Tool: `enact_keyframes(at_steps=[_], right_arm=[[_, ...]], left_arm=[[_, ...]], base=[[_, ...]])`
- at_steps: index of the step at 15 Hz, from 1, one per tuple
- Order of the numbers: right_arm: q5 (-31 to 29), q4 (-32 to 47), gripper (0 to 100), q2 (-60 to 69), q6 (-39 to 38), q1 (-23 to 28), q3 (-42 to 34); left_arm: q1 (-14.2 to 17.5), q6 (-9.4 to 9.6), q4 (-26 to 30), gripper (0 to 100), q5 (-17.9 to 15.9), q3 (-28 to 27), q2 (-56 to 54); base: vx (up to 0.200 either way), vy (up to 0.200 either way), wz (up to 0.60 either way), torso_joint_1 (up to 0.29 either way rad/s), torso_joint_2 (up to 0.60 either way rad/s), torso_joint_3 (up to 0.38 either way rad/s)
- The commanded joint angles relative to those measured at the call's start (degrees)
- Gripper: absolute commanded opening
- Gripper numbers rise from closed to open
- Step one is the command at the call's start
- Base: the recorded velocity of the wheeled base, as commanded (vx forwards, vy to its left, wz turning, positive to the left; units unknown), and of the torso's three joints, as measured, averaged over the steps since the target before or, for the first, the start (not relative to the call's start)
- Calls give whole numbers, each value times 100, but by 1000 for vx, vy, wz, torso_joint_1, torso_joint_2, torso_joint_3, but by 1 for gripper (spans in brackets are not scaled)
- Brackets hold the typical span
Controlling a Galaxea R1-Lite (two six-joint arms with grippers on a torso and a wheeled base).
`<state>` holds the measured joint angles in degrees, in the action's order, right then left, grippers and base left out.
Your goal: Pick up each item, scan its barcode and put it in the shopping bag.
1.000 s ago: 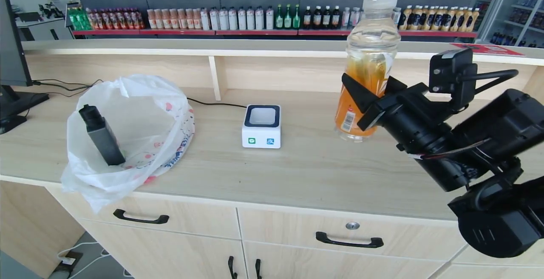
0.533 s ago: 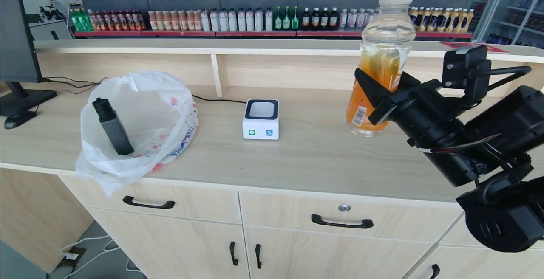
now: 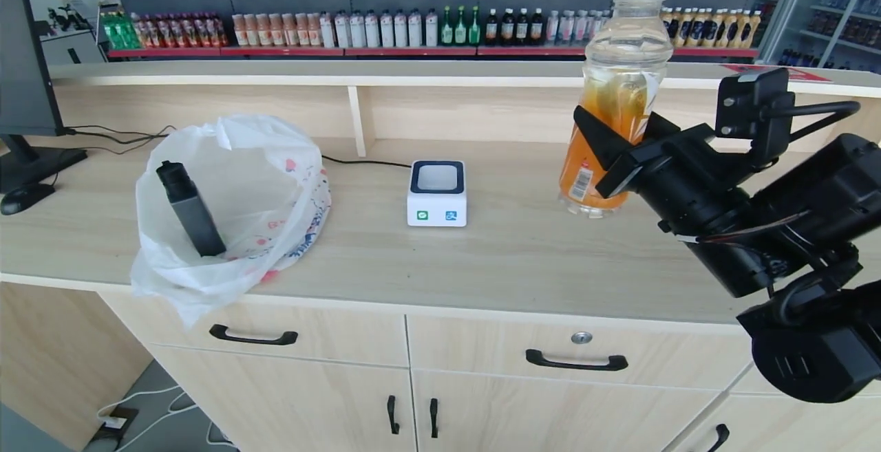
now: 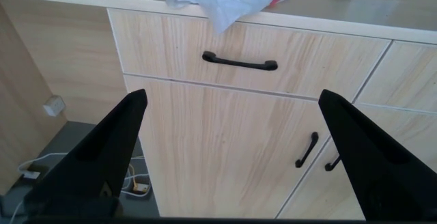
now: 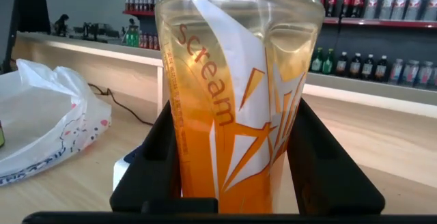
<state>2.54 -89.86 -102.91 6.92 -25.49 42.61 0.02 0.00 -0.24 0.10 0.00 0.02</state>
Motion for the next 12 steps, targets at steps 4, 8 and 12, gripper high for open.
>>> enact_keyframes(at_steps=[4,8,12], right_arm=[[-7,-14,0,17,2,9,20],[-7,-14,0,96,-24,35,20],[-7,-14,0,70,-24,27,72]], left_arm=[[6,-18,-2,100,-1,0,6],[6,-44,-2,100,-1,0,6],[-2,-9,-2,100,-1,0,6]], base=[[0,200,0,4,1,2],[0,200,0,6,5,4],[0,100,0,2,0,1]])
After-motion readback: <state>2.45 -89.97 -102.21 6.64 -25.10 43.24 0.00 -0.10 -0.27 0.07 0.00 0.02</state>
